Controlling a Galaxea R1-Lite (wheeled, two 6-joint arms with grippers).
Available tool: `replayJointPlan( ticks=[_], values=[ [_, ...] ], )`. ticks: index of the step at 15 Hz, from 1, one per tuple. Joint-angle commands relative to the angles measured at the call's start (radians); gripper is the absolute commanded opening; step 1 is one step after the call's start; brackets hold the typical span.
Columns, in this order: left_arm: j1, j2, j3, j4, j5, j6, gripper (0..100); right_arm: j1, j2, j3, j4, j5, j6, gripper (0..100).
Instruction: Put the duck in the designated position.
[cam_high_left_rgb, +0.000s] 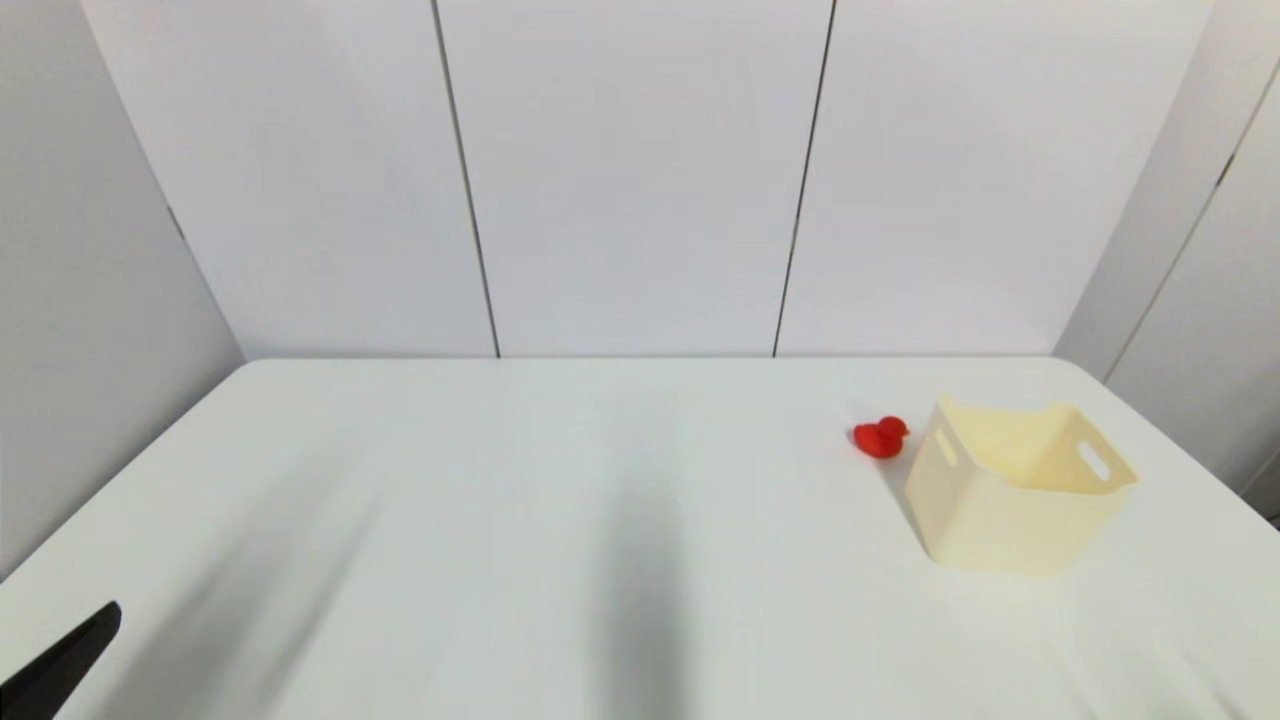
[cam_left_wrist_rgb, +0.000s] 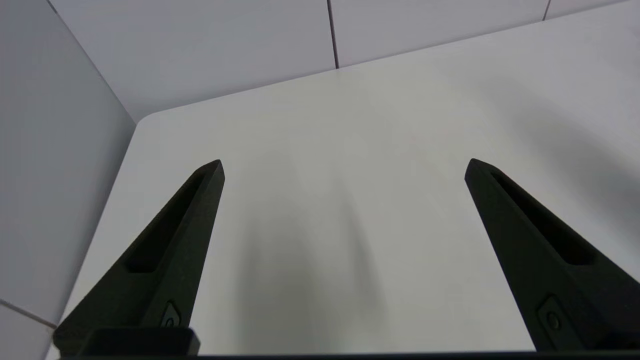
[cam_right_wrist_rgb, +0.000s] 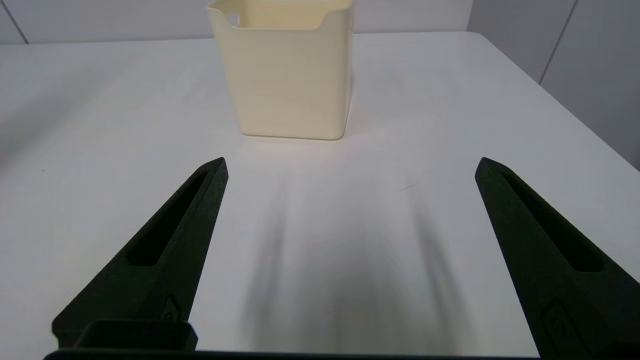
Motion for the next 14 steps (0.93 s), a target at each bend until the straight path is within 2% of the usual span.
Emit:
replayJointPlan(
  ticks=[1,8,11,14],
  values=[
    [0.034,-0.206,0.15,-0.042,0.0,-0.013,100,0.0,0.001,0.0,-0.001,0.0,0.0,100],
    [0.054,-0.41,0.331,-0.036,0.006,-0.005,100,0.002,0.001,0.0,-0.001,0.0,0.0,100],
    [0.053,-0.473,0.331,0.039,0.07,-0.005,100,0.0,0.001,0.0,-0.001,0.001,0.0,100],
    [0.053,-0.494,0.331,0.113,0.073,-0.008,100,0.002,0.001,0.0,-0.001,0.001,0.0,100]
  ],
)
